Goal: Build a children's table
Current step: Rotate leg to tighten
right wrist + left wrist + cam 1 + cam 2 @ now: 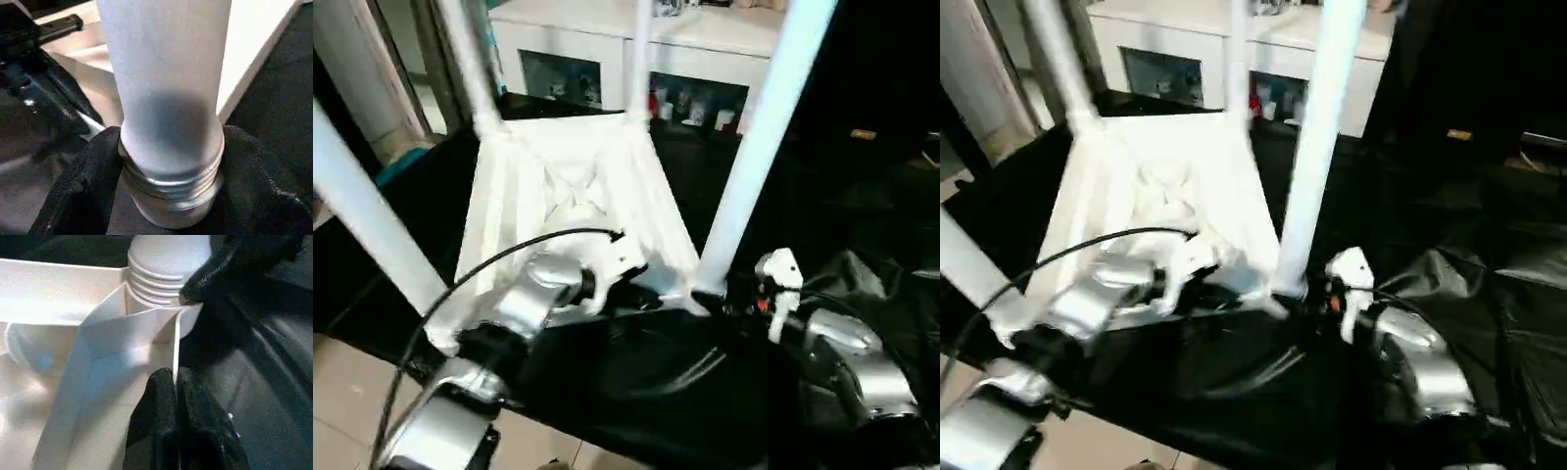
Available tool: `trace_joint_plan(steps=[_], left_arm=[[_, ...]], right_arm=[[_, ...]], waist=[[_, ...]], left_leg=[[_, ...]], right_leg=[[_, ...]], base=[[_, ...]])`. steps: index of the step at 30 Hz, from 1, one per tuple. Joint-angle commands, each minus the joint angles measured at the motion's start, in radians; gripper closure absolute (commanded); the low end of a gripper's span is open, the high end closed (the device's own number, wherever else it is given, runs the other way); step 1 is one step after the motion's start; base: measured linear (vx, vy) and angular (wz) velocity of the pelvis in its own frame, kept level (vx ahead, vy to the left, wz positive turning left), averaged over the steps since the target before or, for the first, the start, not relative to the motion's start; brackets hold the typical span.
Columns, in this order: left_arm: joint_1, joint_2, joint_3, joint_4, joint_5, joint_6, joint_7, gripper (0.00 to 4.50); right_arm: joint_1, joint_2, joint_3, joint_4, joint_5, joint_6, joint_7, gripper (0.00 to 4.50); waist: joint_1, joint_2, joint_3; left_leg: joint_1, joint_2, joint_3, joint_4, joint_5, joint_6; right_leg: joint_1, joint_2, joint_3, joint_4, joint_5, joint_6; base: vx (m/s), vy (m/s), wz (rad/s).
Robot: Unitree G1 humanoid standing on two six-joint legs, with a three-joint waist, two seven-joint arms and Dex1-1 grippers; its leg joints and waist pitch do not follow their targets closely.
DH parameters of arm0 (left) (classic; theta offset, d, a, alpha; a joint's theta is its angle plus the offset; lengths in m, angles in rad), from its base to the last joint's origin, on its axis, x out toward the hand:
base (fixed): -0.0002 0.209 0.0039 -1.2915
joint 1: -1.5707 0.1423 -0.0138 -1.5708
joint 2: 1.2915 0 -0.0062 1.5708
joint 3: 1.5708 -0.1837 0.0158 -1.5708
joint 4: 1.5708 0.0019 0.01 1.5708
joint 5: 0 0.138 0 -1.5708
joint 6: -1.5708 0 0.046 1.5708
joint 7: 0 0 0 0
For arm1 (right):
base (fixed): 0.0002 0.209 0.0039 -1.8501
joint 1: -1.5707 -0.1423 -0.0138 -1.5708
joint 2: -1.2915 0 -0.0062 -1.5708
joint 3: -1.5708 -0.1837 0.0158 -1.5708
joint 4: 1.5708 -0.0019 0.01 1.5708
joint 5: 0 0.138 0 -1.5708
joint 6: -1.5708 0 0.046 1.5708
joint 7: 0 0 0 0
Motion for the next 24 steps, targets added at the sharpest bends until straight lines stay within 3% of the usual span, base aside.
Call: trace_joint_plan(steps=[1, 2, 3, 6, 7, 10, 11, 13, 15, 17, 19, 24], left_arm=[[-0.033, -0.07, 0.026, 0.089, 0.027, 0.038, 0.221, 4.5], [-0.046, -0.094, 0.033, 0.109, 0.029, 0.045, 0.265, 4.5], [-0.046, -0.094, 0.033, 0.109, 0.029, 0.045, 0.265, 4.5], [-0.07, -0.144, 0.036, 0.15, 0.045, 0.039, 0.342, 4.5], [-0.073, -0.153, 0.027, 0.157, 0.053, 0.03, 0.342, 4.5], [-0.074, -0.157, 0.013, 0.167, 0.063, 0.015, 0.318, 4.5], [-0.071, -0.152, 0.01, 0.164, 0.062, 0.007, 0.299, 4.5], [-0.066, -0.139, 0.003, 0.156, 0.059, 0.002, 0.265, 4.5], [-0.052, -0.111, -0.012, 0.127, 0.048, -0.006, 0.189, 4.5], [-0.047, -0.102, -0.016, 0.117, 0.044, -0.007, 0.166, 4.5], [-0.019, -0.054, -0.039, 0.079, 0.03, -0.039, 0.045, 4.5], [0.028, 0.014, -0.059, 0.003, -0.014, -0.073, -0.144, 4.5]], right_arm=[[-0.022, 0.071, -0.017, 0.054, -0.043, 0.018, -0.196, 1.78], [-0.03, 0.1, -0.023, 0.059, -0.05, 0.02, -0.247, 1.78], [-0.03, 0.1, -0.023, 0.059, -0.05, 0.02, -0.247, 1.78], [-0.053, 0.162, -0.013, 0.059, -0.081, 0.014, -0.335, 1.78], [-0.058, 0.18, 0.002, 0.048, -0.084, 0.011, -0.334, 1.78], [-0.053, 0.189, 0.036, 0.028, -0.093, -0.023, -0.288, 1.78], [-0.048, 0.188, 0.03, 0.023, -0.081, -0.037, -0.269, 1.22], [-0.041, 0.181, 0.019, 0.014, -0.054, -0.045, -0.23, 1.08], [-0.03, 0.131, 0.036, -0.013, -0.037, -0.025, -0.146, 0.99], [-0.026, 0.116, 0.042, -0.021, -0.036, -0.018, -0.124, 0.74], [-0.009, 0.03, 0.057, -0.047, -0.038, -0.033, -0.013, 0.74], [-0.005, -0.042, 0.048, -0.056, -0.013, -0.041, 0.101, 0.74]], waist=[[-0.007, -0.008, -0.047], [-0.009, -0.011, -0.049], [-0.007, -0.006, -0.05], [-0.01, -0.009, -0.053], [-0.01, -0.005, -0.053], [-0.006, -0.008, -0.054], [-0.005, -0.008, -0.053], [-0.005, -0.007, -0.053], [-0.004, -0.012, -0.054], [-0.001, -0.008, -0.054], [-0.002, -0.01, -0.056], [-0.001, -0.006, -0.058]], left_leg=[[0.017, 0.061, -0.034, -0.071, -0.272, 0.011], [0.008, 0.058, -0.038, -0.072, -0.257, 0.008], [0.005, 0.059, -0.039, -0.073, -0.249, 0.011], [0.004, 0.058, -0.035, -0.07, -0.23, 0.025], [0.003, 0.056, -0.034, -0.069, -0.22, 0.033], [0.0, 0.054, -0.032, -0.066, -0.203, 0.055], [-0.001, 0.054, -0.032, -0.067, -0.201, 0.06], [0.001, 0.055, -0.033, -0.068, -0.209, 0.062], [-0.002, 0.057, -0.033, -0.069, -0.202, 0.069], [-0.003, 0.06, -0.033, -0.069, -0.187, 0.079], [-0.007, 0.059, -0.032, -0.066, -0.171, 0.089], [-0.004, 0.061, -0.032, -0.064, -0.157, 0.096]], right_leg=[[0.024, -0.097, 0.052, -0.1, -0.393, -0.173], [0.033, -0.1, 0.052, -0.097, -0.393, -0.166], [0.035, -0.101, 0.052, -0.096, -0.382, -0.164], [0.034, -0.097, 0.055, -0.091, -0.293, -0.177], [0.032, -0.098, 0.056, -0.091, -0.274, -0.182], [0.037, -0.1, 0.055, -0.091, -0.268, -0.176], [0.037, -0.1, 0.055, -0.092, -0.282, -0.172], [0.035, -0.101, 0.054, -0.096, -0.312, -0.165], [0.038, -0.1, 0.054, -0.093, -0.305, -0.165], [0.038, -0.1, 0.055, -0.089, -0.273, -0.172], [0.042, -0.099, 0.054, -0.085, -0.237, -0.181], [0.04, -0.101, 0.055, -0.082, -0.217, -0.2]], base=[[0.0, 0.0, 0.0], [0.0, 0.0, 0.0], [0.0, 0.0, 0.0], [0.0, 0.0, 0.0], [0.0, 0.0, 0.0], [0.0, 0.0, 0.0], [0.0, 0.0, 0.0], [0.0, 0.0, 0.0], [0.0, 0.0, 0.0], [0.0, 0.0, 0.0], [0.0, 0.0, 0.0], [0.0, 0.0, 0.0]])
